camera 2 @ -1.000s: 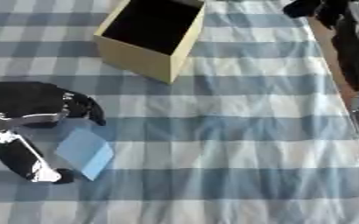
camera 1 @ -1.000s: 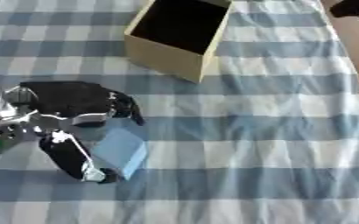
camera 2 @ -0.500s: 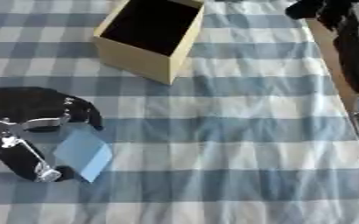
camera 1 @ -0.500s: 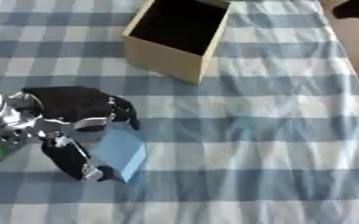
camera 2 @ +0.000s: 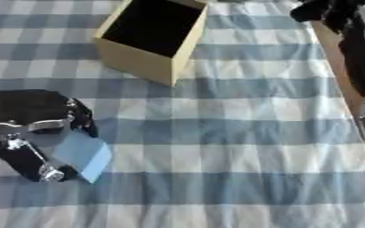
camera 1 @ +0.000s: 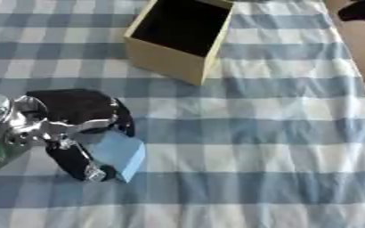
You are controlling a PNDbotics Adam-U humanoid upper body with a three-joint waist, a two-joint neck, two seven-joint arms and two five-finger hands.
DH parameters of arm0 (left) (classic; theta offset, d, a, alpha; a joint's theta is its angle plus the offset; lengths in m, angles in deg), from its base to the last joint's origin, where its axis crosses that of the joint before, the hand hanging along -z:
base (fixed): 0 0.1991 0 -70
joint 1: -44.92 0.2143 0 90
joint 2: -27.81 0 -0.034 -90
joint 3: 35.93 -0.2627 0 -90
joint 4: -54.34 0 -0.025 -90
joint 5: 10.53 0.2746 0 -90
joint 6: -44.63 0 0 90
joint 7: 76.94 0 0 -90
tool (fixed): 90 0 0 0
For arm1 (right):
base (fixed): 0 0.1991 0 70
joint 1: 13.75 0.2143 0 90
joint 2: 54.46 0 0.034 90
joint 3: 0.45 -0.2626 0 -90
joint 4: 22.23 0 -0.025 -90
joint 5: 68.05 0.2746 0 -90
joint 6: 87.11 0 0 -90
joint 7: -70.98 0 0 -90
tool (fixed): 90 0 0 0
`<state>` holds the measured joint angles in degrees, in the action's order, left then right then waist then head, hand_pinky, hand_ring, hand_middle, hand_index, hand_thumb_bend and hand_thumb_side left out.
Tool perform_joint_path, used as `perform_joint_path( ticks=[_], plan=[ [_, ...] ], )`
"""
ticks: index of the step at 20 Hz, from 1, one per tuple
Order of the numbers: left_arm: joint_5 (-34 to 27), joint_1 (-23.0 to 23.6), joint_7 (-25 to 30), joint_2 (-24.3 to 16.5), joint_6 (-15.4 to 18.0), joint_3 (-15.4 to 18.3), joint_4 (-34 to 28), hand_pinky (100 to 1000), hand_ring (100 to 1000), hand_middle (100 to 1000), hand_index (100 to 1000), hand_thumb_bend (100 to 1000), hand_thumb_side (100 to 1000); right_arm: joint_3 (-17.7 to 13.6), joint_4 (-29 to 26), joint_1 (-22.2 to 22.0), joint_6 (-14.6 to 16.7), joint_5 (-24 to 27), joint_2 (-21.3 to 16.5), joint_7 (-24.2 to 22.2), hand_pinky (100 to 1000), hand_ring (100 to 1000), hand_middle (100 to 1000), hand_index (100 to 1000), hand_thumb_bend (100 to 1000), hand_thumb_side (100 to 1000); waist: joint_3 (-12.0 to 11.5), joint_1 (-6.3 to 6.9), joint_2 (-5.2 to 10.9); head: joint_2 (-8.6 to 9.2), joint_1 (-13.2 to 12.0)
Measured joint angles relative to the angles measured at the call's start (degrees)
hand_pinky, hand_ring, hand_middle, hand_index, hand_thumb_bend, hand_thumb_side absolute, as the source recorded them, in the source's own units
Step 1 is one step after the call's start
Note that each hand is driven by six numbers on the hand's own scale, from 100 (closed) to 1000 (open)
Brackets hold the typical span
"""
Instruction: Pick up objects on the table and place them in the box.
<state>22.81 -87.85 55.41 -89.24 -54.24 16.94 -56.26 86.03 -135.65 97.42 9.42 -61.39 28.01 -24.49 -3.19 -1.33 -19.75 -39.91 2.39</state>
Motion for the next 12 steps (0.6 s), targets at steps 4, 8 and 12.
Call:
perform_joint_path(
  ticks=[4,8,12],
  plan=[
    [0.41,0.56,-1.75,0.10,0.27,0.69,-0.06,411,576,551,613,176,124,-0.02,0.00,-0.05,-0.01,0.00,0.00,-0.01,723,670,674,803,100,1000,-0.01,-0.02,0.00,0.16,0.04],
    [-0.66,1.11,-2.16,-0.39,0.05,2.04,-1.89,405,570,549,610,146,113,-0.05,0.00,-0.12,-0.03,0.00,0.00,-0.03,723,669,673,802,100,1000,-0.09,-0.03,0.00,0.16,0.17],
    [-2.37,1.11,-2.94,-1.07,0.18,3.90,-2.92,345,517,519,584,145,100,-0.24,0.01,-0.48,-0.05,-0.02,0.00,-0.01,723,670,672,802,100,1000,-0.36,0.00,0.00,0.17,0.33]
  ],
)
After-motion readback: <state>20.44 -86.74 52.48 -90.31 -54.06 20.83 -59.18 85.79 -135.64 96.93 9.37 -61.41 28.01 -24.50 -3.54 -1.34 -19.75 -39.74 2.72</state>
